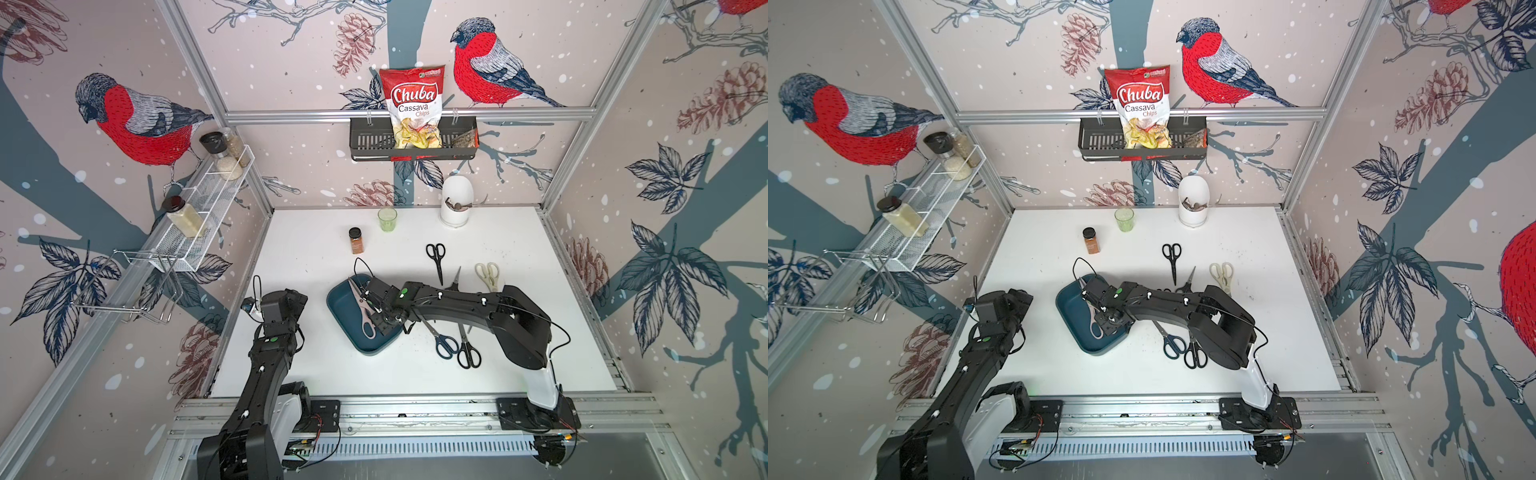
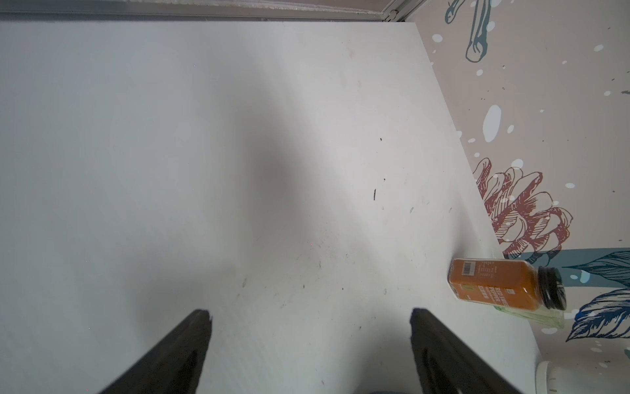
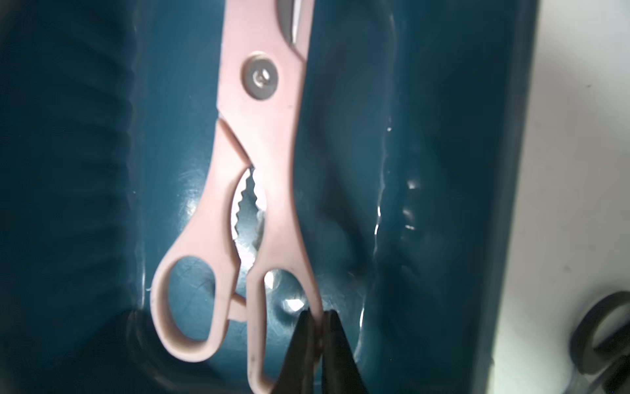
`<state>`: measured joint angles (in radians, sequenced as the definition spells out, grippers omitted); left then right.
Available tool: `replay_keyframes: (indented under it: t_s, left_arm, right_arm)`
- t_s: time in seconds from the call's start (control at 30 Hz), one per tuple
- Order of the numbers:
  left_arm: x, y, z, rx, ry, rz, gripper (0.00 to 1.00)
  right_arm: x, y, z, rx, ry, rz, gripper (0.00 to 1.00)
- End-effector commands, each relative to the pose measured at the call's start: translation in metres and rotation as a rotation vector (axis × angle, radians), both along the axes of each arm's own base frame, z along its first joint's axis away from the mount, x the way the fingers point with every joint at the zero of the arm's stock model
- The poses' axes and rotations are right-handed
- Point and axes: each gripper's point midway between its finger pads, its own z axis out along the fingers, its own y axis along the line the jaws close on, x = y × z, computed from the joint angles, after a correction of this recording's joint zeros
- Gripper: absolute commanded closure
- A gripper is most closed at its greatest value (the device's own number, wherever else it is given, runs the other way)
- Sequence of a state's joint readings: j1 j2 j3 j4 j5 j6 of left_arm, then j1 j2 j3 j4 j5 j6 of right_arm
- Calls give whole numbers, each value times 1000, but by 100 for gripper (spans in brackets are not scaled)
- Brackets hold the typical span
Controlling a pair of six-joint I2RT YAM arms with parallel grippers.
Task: Put the scissors into the storage box
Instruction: Place the scissors in the storage box.
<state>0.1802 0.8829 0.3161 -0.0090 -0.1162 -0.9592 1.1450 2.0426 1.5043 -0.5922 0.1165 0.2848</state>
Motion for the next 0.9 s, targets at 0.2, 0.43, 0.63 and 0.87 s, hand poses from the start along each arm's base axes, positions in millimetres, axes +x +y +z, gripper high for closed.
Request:
replay_keyframes:
  t_s: [0.2,0.43,0.63,0.87]
  left_arm:
    - [0,3,0,30,10,-6,5]
    - [-1,4,1,37,6,-4,5]
    - [-1,3,3,38,-1,-10,5]
    - [2,-1,10,28,-27,-30,5]
  right_arm:
    - [-3,-14,-22,-105,5,26,100]
    - [-3,-17,-19,-112,-9,25,87]
    - [4,-6,9,-46,-45,5,64]
    - [21,6,68,98,-116,-44,59]
